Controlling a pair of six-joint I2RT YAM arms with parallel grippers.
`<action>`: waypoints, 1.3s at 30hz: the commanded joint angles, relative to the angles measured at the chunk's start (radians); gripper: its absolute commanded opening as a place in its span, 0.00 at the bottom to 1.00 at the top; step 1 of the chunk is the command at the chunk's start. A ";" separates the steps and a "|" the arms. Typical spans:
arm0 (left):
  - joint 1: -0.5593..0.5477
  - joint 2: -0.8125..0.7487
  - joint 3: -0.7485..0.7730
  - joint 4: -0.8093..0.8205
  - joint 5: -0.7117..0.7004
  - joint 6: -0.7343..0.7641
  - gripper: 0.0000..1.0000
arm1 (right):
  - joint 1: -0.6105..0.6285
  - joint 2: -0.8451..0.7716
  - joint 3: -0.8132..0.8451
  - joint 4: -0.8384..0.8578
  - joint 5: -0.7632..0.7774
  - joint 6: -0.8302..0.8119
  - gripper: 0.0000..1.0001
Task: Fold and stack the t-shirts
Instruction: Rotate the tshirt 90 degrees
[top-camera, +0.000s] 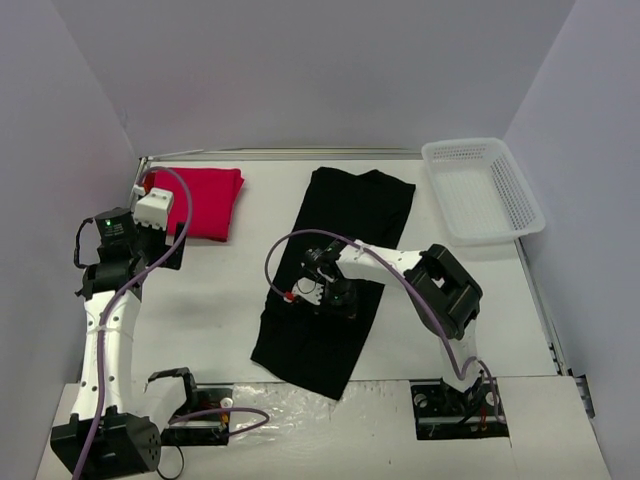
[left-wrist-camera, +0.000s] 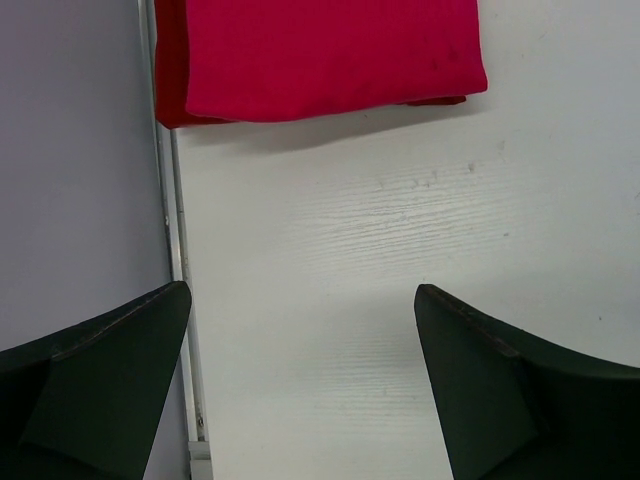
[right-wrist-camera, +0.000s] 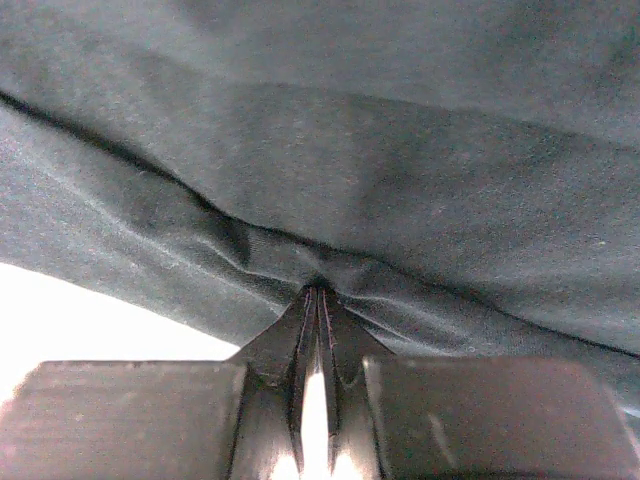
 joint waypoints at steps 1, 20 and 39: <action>0.005 -0.001 0.050 -0.014 0.035 -0.010 0.94 | -0.020 0.047 -0.075 -0.164 0.040 -0.027 0.00; 0.005 -0.016 0.033 -0.019 0.058 -0.008 0.94 | -0.304 0.012 0.422 -0.236 0.184 0.005 0.00; 0.007 -0.012 0.003 -0.003 0.052 -0.002 0.94 | -0.536 0.383 0.638 -0.209 0.195 -0.023 0.00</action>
